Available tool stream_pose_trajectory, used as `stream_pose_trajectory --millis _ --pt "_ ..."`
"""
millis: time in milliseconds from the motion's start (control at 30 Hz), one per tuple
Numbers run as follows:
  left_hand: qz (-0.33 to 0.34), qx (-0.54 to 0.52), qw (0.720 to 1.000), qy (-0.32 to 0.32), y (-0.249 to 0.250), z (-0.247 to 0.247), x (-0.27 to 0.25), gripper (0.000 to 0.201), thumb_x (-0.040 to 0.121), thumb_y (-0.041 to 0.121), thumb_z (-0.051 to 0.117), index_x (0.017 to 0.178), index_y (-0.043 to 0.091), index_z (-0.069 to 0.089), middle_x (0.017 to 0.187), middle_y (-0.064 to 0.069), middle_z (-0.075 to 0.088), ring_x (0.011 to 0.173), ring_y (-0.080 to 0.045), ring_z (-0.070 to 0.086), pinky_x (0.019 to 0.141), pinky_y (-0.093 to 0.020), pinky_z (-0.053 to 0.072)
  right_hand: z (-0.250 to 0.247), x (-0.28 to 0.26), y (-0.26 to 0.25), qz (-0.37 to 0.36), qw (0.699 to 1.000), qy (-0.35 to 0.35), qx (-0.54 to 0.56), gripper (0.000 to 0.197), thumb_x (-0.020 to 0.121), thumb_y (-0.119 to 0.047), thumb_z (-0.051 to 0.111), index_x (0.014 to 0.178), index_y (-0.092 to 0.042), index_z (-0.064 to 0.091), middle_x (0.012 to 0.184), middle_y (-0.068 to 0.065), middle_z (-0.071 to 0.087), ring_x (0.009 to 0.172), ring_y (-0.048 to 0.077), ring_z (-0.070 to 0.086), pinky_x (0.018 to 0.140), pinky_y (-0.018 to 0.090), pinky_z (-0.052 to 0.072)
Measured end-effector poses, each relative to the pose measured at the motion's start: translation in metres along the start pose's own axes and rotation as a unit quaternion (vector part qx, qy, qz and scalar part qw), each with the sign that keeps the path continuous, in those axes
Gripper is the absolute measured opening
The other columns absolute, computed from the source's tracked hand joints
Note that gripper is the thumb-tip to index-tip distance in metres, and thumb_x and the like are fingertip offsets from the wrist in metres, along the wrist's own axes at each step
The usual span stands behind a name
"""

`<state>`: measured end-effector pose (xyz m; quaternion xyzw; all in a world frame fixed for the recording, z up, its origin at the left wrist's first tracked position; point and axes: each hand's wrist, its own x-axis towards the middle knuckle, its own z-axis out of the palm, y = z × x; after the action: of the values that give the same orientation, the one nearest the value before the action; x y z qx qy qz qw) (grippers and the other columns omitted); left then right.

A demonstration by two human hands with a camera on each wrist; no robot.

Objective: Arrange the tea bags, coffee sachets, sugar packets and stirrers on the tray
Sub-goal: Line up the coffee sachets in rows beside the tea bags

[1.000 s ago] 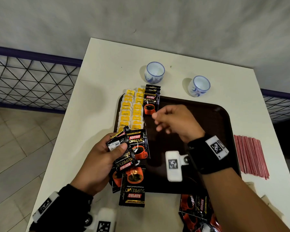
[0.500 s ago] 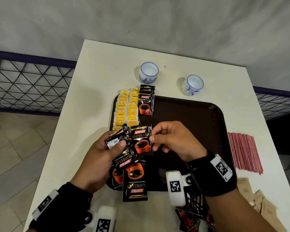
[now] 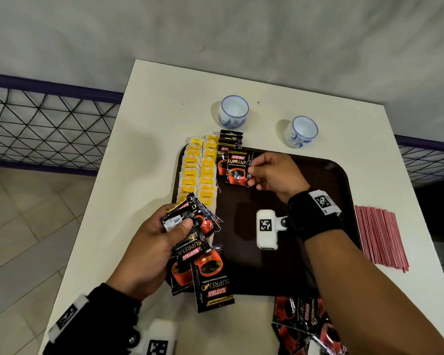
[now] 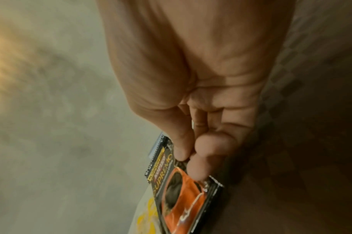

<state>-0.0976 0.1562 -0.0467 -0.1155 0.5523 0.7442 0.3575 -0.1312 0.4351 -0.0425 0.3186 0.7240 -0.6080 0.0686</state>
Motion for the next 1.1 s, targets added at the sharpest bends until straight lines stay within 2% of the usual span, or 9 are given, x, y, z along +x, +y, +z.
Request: stream_pose_trajectory --millis 100,333,633,900,1100 --pt "0.003 0.001 1.000 0.002 -0.001 -0.001 0.000 0.025 0.096 0.005 0.059 0.119 0.011 0.066 0.110 -0.018 0.075 0.092 -0.031 0.074 0.075 -0.039 0.062 0.006 0.007 0.006 0.015 1.000 -0.003 -0.001 0.017 0.090 0.007 0.063 0.085 -0.009 0.058 0.065 0.008 0.063 0.048 0.013 0.065 0.042 0.021 0.047" --pt "0.000 -0.008 1.000 0.000 -0.002 -0.001 0.000 0.026 0.096 0.003 0.058 0.120 0.010 0.065 0.108 -0.017 0.076 0.089 -0.030 0.075 0.070 -0.036 0.062 0.012 0.009 0.006 0.016 1.000 0.002 0.002 0.014 0.091 0.007 0.063 0.089 -0.006 0.059 0.065 0.006 0.064 0.051 0.015 0.065 0.044 0.021 0.049" --pt "-0.003 -0.011 1.000 -0.003 -0.004 0.001 -0.002 0.029 0.093 0.005 0.060 0.121 0.012 0.065 0.109 -0.015 0.076 0.091 -0.028 0.075 0.071 -0.035 0.061 0.022 0.009 0.003 0.016 0.999 0.026 0.007 0.014 0.090 0.006 0.065 0.085 -0.006 0.061 0.063 0.005 0.066 0.049 0.014 0.065 0.044 0.022 0.050" --pt "-0.002 -0.018 1.000 -0.005 -0.004 0.001 -0.002 0.028 0.094 0.003 0.059 0.121 0.011 0.065 0.110 -0.016 0.076 0.091 -0.029 0.075 0.074 -0.037 0.060 0.029 0.008 0.000 0.031 0.999 0.037 0.014 0.008 0.090 0.007 0.062 0.094 0.001 0.061 0.067 0.010 0.065 0.048 0.016 0.065 0.044 0.022 0.051" --pt "0.001 -0.017 1.000 -0.005 -0.005 0.000 -0.001 0.029 0.094 0.004 0.060 0.121 0.011 0.065 0.109 -0.015 0.076 0.091 -0.028 0.075 0.071 -0.035 0.061 0.030 0.006 0.001 0.032 0.998 0.046 0.012 0.012 0.089 0.009 0.061 0.101 0.008 0.063 0.066 0.009 0.066 0.048 0.016 0.066 0.045 0.023 0.052"
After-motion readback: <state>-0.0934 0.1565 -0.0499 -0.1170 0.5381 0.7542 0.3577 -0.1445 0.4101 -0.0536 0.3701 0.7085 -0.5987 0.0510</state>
